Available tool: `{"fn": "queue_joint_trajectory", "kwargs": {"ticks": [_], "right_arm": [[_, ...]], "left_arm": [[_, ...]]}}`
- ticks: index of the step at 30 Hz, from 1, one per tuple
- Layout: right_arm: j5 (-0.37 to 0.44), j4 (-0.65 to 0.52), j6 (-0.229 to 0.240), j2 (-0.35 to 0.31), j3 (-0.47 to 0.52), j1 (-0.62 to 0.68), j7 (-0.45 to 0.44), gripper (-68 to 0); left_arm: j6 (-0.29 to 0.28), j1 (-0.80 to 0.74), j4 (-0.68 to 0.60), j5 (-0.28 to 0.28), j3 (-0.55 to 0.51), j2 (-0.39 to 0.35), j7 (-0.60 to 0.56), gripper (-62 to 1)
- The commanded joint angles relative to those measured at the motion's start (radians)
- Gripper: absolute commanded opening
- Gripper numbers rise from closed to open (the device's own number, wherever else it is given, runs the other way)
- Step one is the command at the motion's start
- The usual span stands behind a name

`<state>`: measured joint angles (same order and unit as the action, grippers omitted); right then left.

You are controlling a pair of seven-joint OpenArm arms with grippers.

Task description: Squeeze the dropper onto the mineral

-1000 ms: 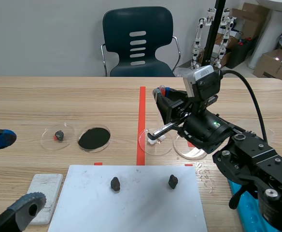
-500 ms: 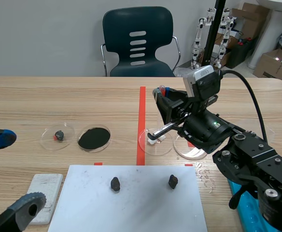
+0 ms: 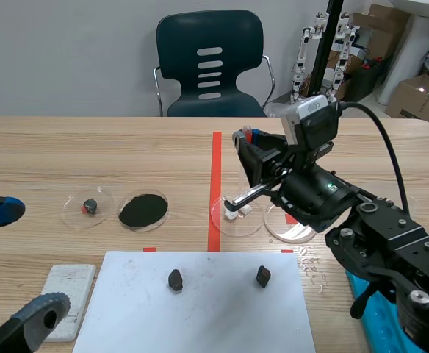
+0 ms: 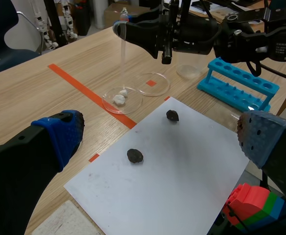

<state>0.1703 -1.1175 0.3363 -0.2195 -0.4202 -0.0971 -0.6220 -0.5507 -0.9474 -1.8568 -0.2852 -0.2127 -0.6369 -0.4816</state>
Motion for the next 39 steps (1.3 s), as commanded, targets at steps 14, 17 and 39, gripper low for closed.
{"fn": "queue_joint_trajectory", "kwargs": {"ticks": [14, 17, 39], "right_arm": [[0.014, -0.681, 0.016, -0.091, 0.222, 0.487, 0.129, -66.4], [-0.017, -0.800, 0.074, -0.091, 0.296, 0.628, 0.130, -66.4], [-0.197, -0.961, 0.361, -0.091, 0.629, 1.136, -0.147, -66.4]], "left_arm": [[-0.001, 0.001, -0.008, -0.010, -0.003, 0.005, -0.014, 1.4], [-0.001, 0.001, -0.008, -0.010, -0.003, 0.005, -0.014, 1.4], [-0.001, 0.001, -0.008, -0.010, -0.003, 0.005, -0.014, 1.4]]}}
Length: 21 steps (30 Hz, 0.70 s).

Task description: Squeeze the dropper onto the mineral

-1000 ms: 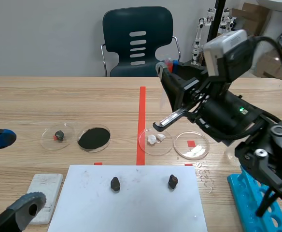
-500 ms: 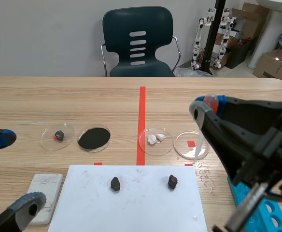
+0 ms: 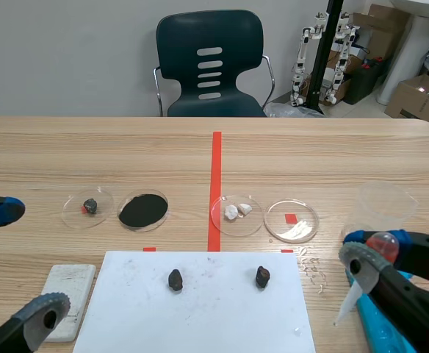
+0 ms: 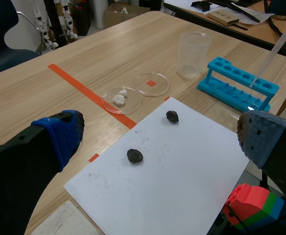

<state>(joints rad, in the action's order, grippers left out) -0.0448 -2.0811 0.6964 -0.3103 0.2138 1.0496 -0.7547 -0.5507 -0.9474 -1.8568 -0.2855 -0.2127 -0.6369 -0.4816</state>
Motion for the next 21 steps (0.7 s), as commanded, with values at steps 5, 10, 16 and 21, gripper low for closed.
{"fn": "queue_joint_trajectory", "kwargs": {"ticks": [5, 10, 16, 21], "right_arm": [[0.022, 0.003, 0.001, 0.000, -0.005, -0.010, -0.013, -66.4], [0.022, 0.003, 0.001, 0.000, -0.005, -0.010, -0.011, -66.4], [0.024, 0.003, 0.001, 0.000, -0.005, -0.010, -0.012, -66.4], [0.029, 0.003, 0.001, 0.000, -0.005, -0.010, -0.011, -66.4]], "left_arm": [[-0.001, 0.001, -0.008, -0.010, -0.003, 0.005, -0.014, 1.4], [-0.001, 0.001, -0.008, -0.010, -0.003, 0.005, -0.014, 1.4], [-0.001, 0.001, -0.008, -0.010, -0.003, 0.005, -0.014, 1.4], [-0.001, 0.001, -0.008, -0.010, -0.003, 0.005, -0.014, 1.4]]}}
